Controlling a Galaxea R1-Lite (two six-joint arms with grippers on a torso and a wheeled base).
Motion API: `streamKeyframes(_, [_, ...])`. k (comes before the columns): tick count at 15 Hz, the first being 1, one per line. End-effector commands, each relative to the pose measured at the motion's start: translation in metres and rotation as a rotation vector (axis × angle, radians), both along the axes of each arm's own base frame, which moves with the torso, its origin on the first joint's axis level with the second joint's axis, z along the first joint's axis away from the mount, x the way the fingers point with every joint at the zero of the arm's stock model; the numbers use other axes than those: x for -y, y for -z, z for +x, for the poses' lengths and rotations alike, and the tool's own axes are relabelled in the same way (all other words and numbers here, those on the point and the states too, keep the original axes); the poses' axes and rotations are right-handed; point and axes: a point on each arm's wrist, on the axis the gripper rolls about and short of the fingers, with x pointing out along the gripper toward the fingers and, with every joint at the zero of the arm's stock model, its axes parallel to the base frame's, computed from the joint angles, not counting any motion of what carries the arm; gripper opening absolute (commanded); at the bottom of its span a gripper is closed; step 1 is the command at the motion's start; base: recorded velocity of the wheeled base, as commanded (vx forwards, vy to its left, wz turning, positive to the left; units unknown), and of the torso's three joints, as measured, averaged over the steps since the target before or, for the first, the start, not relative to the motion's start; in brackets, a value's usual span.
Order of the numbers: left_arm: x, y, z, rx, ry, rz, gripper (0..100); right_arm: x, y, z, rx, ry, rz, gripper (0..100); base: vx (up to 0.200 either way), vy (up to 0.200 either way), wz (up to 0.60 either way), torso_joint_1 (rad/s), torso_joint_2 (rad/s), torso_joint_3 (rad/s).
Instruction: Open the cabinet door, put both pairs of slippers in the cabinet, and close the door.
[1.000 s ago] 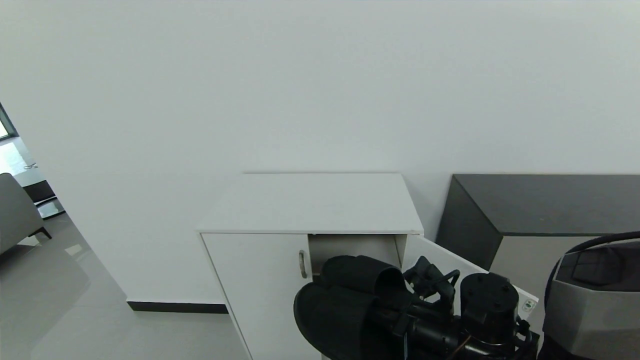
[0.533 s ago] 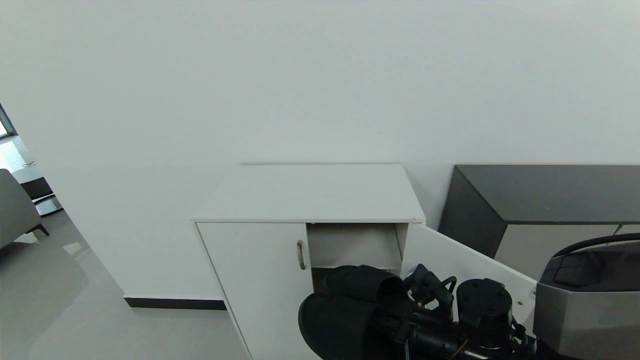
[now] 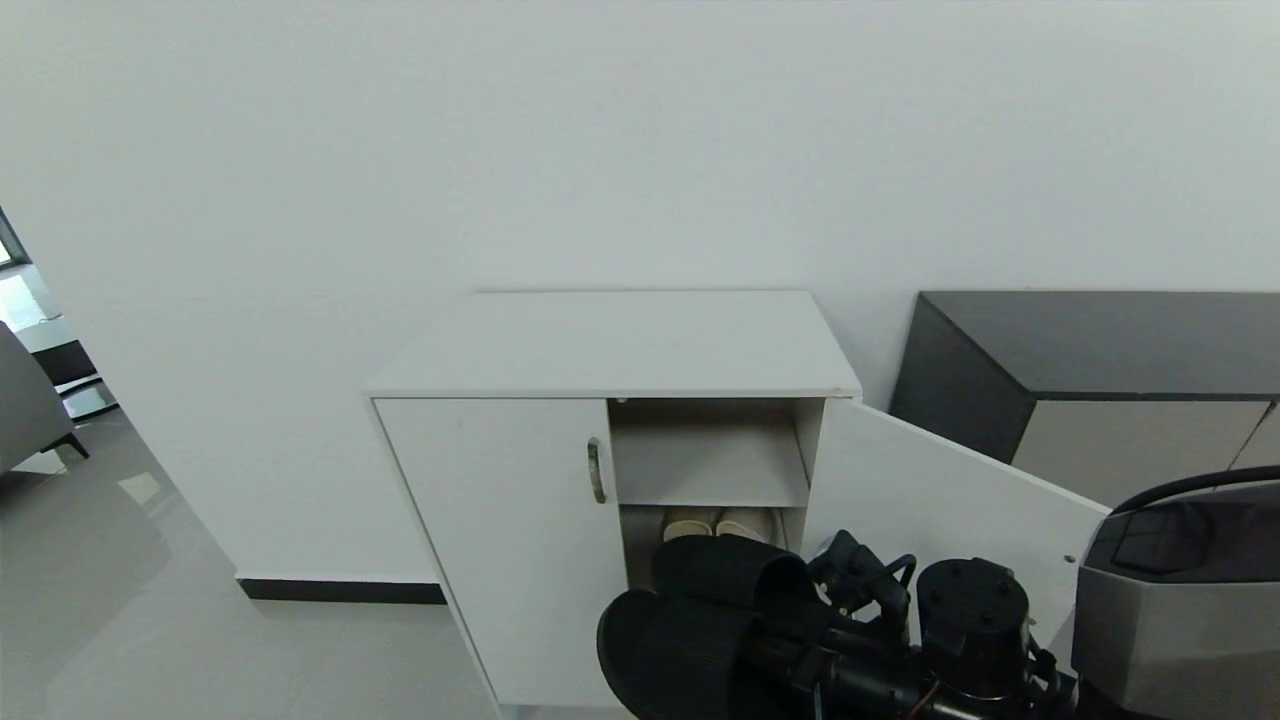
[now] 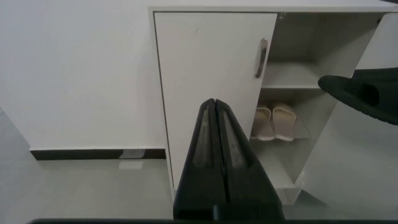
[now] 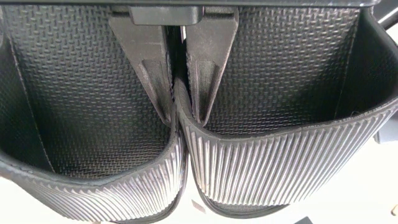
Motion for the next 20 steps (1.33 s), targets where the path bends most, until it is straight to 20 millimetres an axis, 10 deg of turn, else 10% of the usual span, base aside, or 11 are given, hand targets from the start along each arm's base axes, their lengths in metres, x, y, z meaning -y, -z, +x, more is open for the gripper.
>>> streamKeyframes(1, [0.0000, 0.0001, 0.0000, 0.000, 0.001, 0.000, 0, 0.0006, -0.0015, -0.0008, 0.003, -0.001, 0.002, 0, 0.000, 0.000, 0.00, -0.246, 0.54, 0.290])
streamKeyframes(20, [0.0000, 0.0001, 0.0000, 0.000, -0.001, 0.000, 0, 0.0020, 0.0009, -0.0041, -0.005, -0.019, -0.010, 0, 0.000, 0.000, 0.00, -0.195, 0.49, 0.291])
